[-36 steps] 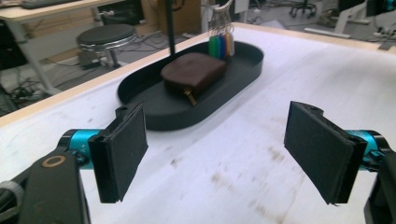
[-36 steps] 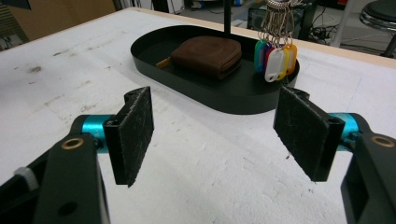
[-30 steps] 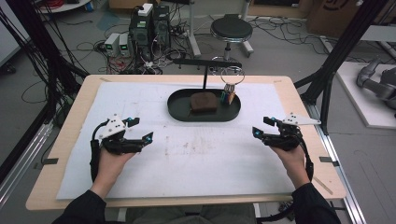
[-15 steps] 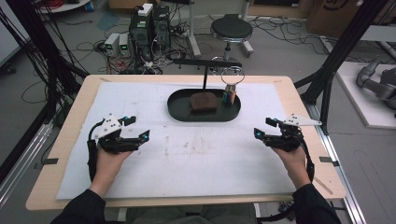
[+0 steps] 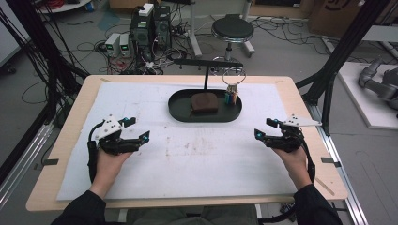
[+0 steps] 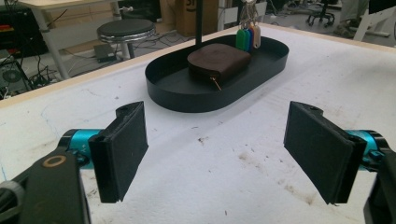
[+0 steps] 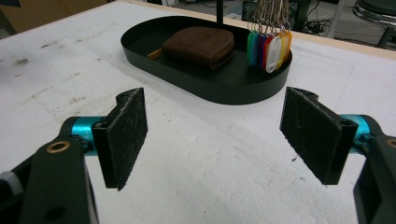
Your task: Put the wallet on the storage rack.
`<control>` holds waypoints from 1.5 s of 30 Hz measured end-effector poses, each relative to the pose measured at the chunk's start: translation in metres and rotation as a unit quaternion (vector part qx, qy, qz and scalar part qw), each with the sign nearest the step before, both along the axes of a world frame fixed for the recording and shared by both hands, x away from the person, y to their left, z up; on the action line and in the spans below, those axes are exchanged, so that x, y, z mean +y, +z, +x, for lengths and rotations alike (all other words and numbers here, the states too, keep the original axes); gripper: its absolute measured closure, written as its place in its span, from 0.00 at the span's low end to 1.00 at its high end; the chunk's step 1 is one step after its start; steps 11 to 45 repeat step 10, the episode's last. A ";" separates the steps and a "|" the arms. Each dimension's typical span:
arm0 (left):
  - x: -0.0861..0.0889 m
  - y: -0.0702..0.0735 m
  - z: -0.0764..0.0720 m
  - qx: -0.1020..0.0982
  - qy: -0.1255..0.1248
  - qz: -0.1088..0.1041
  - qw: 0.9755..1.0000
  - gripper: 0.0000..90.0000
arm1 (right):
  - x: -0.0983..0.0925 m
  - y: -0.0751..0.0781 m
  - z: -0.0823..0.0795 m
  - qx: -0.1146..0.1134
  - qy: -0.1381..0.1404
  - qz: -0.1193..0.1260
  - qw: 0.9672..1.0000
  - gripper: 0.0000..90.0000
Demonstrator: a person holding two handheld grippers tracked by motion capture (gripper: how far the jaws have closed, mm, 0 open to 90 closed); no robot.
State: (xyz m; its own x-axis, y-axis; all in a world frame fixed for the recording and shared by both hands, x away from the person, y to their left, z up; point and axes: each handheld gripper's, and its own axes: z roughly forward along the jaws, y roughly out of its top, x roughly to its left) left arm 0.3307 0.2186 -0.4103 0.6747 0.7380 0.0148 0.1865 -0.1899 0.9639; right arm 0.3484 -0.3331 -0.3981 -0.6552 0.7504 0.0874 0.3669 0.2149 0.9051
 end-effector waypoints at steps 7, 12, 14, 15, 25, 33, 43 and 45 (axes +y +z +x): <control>0.000 0.000 0.001 0.001 0.002 -0.001 1.000 0.24 | -0.001 0.000 0.000 -0.004 0.000 -0.002 1.000 0.27; 0.000 0.000 0.002 0.002 0.001 0.000 1.000 0.24 | -0.001 0.000 0.000 0.001 -0.001 -0.002 1.000 0.27; 0.000 0.000 0.002 0.002 0.001 0.000 1.000 0.24 | -0.001 0.000 0.000 0.001 -0.001 -0.002 1.000 0.27; 0.000 0.000 0.002 0.002 0.001 0.000 1.000 0.24 | -0.001 0.000 0.000 0.001 -0.001 -0.002 1.000 0.27; 0.000 0.000 0.002 0.002 0.001 0.000 1.000 0.24 | -0.001 0.000 0.000 0.001 -0.001 -0.002 1.000 0.27; 0.000 0.000 0.002 0.002 0.001 0.000 1.000 0.24 | -0.001 0.000 0.000 0.001 -0.001 -0.002 1.000 0.27; 0.000 0.000 0.002 0.002 0.001 0.000 1.000 0.24 | -0.001 0.000 0.000 0.001 -0.001 -0.002 1.000 0.27; 0.000 0.000 0.002 0.002 0.001 0.000 1.000 0.24 | -0.001 0.000 0.000 0.001 -0.001 -0.002 1.000 0.27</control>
